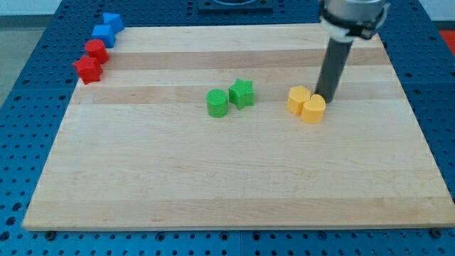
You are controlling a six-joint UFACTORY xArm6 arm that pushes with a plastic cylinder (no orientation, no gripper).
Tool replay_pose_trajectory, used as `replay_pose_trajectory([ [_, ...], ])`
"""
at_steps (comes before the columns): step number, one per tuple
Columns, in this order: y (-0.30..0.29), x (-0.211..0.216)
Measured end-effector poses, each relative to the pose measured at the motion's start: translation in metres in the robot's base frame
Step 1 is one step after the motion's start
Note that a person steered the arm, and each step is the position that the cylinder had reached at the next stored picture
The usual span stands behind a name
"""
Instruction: Push the yellow heart closer to the yellow hexagon
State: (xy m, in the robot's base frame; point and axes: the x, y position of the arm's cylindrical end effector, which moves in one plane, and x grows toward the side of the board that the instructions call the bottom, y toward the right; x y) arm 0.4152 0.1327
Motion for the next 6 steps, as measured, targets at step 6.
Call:
replay_pose_trajectory([
  [6, -0.073, 0.033],
])
